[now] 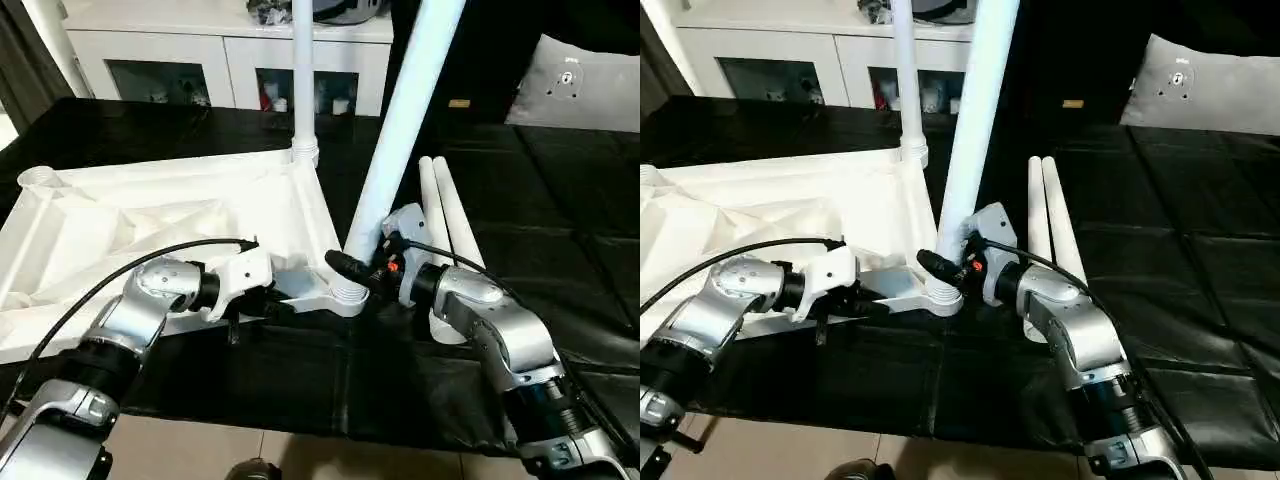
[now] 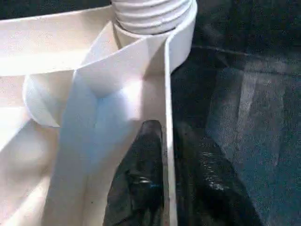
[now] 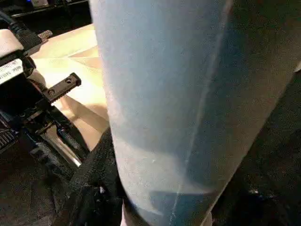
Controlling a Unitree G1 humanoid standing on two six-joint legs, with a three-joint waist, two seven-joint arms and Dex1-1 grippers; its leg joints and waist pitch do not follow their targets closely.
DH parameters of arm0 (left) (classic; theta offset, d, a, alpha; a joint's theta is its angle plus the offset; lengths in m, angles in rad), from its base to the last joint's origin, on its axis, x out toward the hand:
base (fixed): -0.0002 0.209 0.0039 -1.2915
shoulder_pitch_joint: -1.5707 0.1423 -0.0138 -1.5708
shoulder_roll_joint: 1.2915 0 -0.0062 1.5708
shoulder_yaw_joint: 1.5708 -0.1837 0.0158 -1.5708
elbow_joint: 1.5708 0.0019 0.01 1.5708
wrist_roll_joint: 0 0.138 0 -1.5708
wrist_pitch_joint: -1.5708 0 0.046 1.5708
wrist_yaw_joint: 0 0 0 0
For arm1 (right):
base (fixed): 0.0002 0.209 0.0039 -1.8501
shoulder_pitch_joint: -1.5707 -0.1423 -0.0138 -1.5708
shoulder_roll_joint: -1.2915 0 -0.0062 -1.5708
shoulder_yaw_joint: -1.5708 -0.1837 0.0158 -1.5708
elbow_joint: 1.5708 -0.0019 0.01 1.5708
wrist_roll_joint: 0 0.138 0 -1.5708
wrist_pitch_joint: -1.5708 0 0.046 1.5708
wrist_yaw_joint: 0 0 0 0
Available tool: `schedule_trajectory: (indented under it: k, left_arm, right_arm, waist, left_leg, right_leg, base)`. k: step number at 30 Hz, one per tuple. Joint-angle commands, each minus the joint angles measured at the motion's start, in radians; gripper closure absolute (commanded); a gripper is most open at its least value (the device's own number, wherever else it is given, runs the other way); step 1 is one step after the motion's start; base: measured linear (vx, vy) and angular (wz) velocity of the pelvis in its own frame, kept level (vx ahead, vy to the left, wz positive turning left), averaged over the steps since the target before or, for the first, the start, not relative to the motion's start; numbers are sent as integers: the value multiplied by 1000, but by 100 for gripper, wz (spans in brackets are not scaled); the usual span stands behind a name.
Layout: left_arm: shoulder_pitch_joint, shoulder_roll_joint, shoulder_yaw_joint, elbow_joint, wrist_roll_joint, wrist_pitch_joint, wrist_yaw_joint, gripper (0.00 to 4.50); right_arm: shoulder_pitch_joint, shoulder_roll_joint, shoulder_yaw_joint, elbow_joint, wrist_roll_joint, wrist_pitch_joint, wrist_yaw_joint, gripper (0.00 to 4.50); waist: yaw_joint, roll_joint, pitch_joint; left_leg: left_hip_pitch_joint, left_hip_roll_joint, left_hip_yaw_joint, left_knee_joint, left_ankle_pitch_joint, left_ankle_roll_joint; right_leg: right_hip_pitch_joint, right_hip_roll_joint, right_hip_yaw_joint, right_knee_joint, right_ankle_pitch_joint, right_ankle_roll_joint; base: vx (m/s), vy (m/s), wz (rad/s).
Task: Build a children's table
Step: Insert table leg to table base
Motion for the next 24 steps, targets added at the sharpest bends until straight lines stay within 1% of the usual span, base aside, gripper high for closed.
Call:
schedule_trajectory:
  k: [1,4,7,11,13,14,15,16,17,18,19,20,21,23,24]
  left_arm:
    - [7,-1,9,-17,0,-3,12,350]
    - [15,-3,13,-29,0,-1,24,333]
    - [22,-2,14,-41,-2,6,24,330]
    - [29,-6,20,-53,-10,14,37,330]
    - [33,-3,19,-55,-8,14,39,330]
    - [32,-2,18,-54,-7,16,38,330]
    - [32,2,15,-49,-3,17,37,330]
    - [31,6,12,-46,4,14,40,330]
    - [30,10,9,-42,12,11,43,330]
    - [30,12,8,-42,15,9,44,359]
    - [31,13,8,-42,16,8,44,359]
    - [31,14,8,-42,16,8,44,366]
    - [32,14,9,-41,16,11,46,369]
    - [31,18,4,-35,31,10,53,392]
    - [31,20,1,-32,37,6,55,404]
  right_arm:
    - [9,0,4,-9,4,7,2,261]
    - [15,-1,3,-19,6,13,3,261]
    - [17,-2,1,-24,6,15,5,261]
    - [30,-3,0,-37,5,17,0,261]
    - [37,-2,1,-46,5,19,-2,261]
    - [38,-2,1,-46,6,19,-3,261]
    - [40,1,1,-48,7,20,-5,261]
    - [41,3,1,-48,7,20,-6,261]
    - [42,4,2,-48,7,19,-8,261]
    - [43,5,2,-49,6,19,-8,261]
    - [44,5,3,-49,6,19,-9,261]
    - [44,6,3,-49,6,19,-10,261]
    - [46,8,2,-51,6,19,-13,261]
    - [49,10,1,-55,6,21,-16,261]
    - [51,10,1,-57,6,21,-16,261]
  waist:
    - [4,-3,-63]
    - [5,-3,-60]
    - [5,-2,-61]
    - [5,-3,-61]
    - [6,0,-62]
    - [5,-1,-62]
    - [5,2,-62]
    - [5,1,-63]
    - [5,4,-61]
    - [5,2,-61]
    - [6,8,-62]
    - [5,5,-62]
    - [5,11,-62]
    - [4,8,-61]
    - [5,9,-61]
  left_leg:
    - [34,58,-21,-66,-171,-4]
    - [34,59,-21,-68,-189,-6]
    - [34,59,-22,-68,-189,-9]
    - [34,59,-22,-67,-182,-9]
    - [33,59,-22,-67,-177,-7]
    - [33,58,-22,-66,-176,-5]
    - [34,58,-23,-67,-179,-7]
    - [34,58,-23,-67,-179,-7]
    - [34,58,-23,-68,-189,-12]
    - [35,58,-23,-68,-195,-14]
    - [36,58,-24,-68,-200,-18]
    - [36,58,-24,-69,-208,-24]
    - [37,58,-25,-70,-212,-28]
    - [36,58,-24,-70,-216,-32]
    - [37,59,-25,-71,-224,-34]
  right_leg:
    - [27,-81,30,-68,96,-213]
    - [27,-83,31,-72,54,-207]
    - [26,-83,32,-72,44,-204]
    - [27,-83,31,-71,61,-204]
    - [27,-82,31,-69,73,-202]
    - [27,-82,31,-70,76,-200]
    - [27,-80,30,-70,76,-198]
    - [27,-81,30,-69,79,-199]
    - [26,-80,30,-71,70,-199]
    - [26,-80,30,-71,65,-200]
    - [25,-81,31,-71,59,-200]
    - [26,-81,31,-72,55,-200]
    - [25,-81,31,-71,54,-200]
    - [25,-80,31,-72,57,-201]
    - [26,-81,32,-72,51,-197]
  base:
    - [0,0,0]
    - [0,0,0]
    - [0,0,0]
    - [0,0,0]
    - [0,0,0]
    - [0,0,0]
    - [0,0,0]
    - [0,0,0]
    - [0,0,0]
    - [0,0,0]
    - [0,0,0]
    - [0,0,0]
    - [0,0,0]
    - [0,0,0]
    - [0,0,0]
